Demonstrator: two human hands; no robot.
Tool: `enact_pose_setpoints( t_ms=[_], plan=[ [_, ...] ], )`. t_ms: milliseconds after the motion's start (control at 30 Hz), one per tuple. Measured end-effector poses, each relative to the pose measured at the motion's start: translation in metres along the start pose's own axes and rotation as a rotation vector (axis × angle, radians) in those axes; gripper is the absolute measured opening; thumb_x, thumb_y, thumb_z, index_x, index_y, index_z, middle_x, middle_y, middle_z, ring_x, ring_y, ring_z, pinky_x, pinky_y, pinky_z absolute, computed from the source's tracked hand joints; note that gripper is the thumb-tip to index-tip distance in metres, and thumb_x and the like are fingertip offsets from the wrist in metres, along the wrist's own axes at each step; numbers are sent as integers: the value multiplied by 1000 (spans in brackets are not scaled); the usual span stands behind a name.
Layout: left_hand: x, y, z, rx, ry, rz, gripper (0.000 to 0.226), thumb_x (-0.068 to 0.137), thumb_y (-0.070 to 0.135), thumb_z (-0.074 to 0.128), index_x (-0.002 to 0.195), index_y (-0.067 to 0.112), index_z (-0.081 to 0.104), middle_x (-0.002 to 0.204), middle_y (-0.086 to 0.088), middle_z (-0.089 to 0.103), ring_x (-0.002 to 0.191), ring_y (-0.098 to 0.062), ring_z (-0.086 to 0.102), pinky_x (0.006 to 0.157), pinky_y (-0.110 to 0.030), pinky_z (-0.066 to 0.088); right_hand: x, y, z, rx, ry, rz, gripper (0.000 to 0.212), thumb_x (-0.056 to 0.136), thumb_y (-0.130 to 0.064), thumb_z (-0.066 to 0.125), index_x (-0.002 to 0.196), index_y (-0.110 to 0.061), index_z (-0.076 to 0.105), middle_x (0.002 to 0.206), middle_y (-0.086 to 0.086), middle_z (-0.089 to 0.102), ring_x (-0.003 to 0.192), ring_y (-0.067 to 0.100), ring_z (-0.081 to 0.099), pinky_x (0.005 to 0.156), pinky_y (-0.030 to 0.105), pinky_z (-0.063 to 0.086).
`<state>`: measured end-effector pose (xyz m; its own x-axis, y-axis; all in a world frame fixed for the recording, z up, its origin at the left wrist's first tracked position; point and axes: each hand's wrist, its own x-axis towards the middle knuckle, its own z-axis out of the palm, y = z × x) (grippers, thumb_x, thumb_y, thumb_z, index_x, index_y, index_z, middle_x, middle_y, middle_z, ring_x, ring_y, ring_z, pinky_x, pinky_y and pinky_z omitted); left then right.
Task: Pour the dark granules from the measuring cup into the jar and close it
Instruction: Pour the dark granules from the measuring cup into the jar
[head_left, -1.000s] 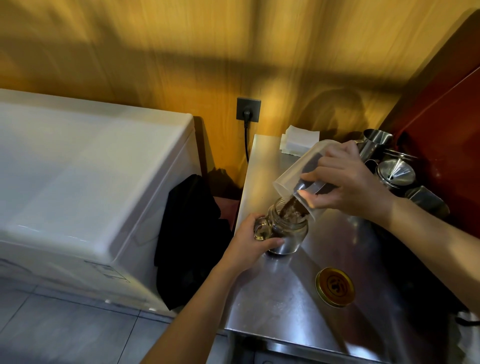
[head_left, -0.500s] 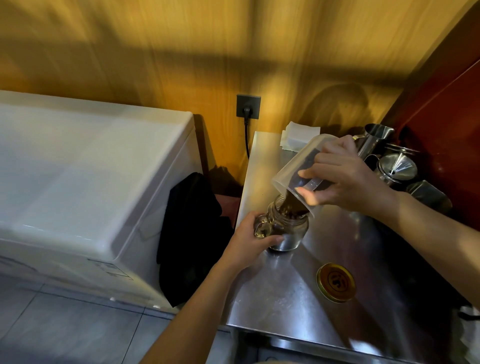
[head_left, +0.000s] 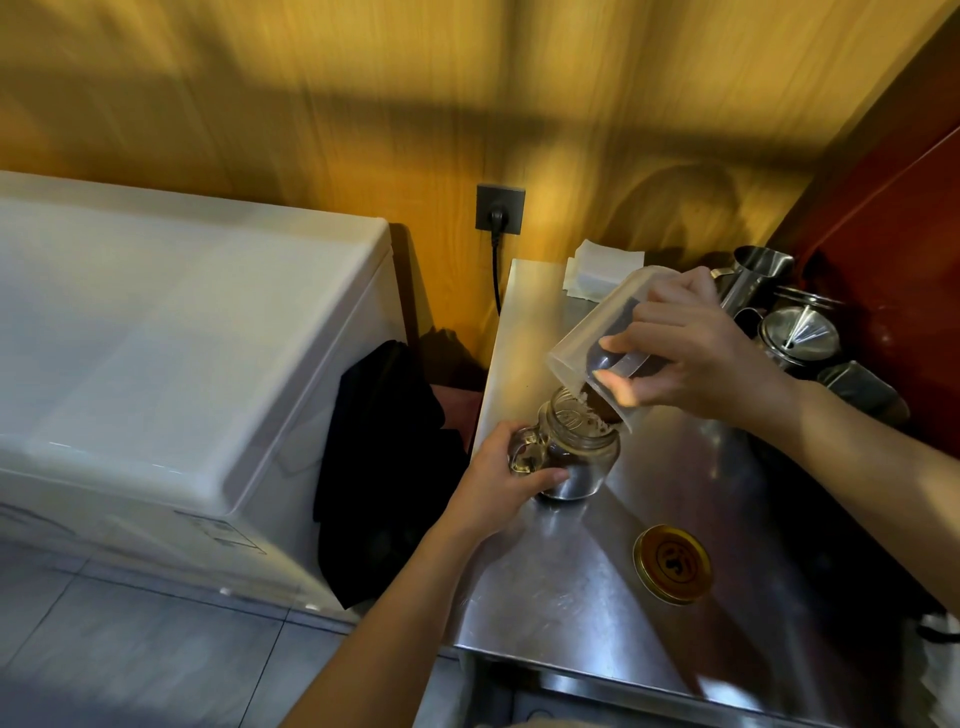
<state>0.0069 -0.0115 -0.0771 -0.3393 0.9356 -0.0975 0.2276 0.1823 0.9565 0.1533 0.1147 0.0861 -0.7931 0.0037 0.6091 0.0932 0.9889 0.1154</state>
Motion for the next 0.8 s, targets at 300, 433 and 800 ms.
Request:
enact_pose_setpoints(
  t_ms=[300, 433, 800],
  plan=[
    [-1, -1, 0, -6, 0, 18, 46, 66, 49, 79, 96, 50, 44, 103, 20, 55, 100, -3, 56, 88, -28, 50, 0, 1, 1, -2, -12, 7, 24, 67, -23, 74, 66, 0, 66, 59, 9, 61, 63, 26, 52, 70, 33, 25],
    [-1, -1, 0, 0, -2, 9, 53, 68, 47, 78, 107, 41, 43, 103, 21, 54, 101, -5, 55, 90, -30, 49, 0, 0, 1, -1, -19, 7, 24, 68, -22, 74, 66, 0, 66, 60, 10, 62, 63, 26, 52, 70, 35, 26],
    [-1, -2, 1, 12, 0, -20, 54, 68, 49, 77, 109, 41, 42, 102, 23, 52, 100, -3, 53, 83, -21, 44, 2, 1, 0, -10, -24, -21, 22, 68, -21, 72, 64, 0, 64, 57, 9, 59, 61, 26, 51, 71, 34, 26]
  ],
)
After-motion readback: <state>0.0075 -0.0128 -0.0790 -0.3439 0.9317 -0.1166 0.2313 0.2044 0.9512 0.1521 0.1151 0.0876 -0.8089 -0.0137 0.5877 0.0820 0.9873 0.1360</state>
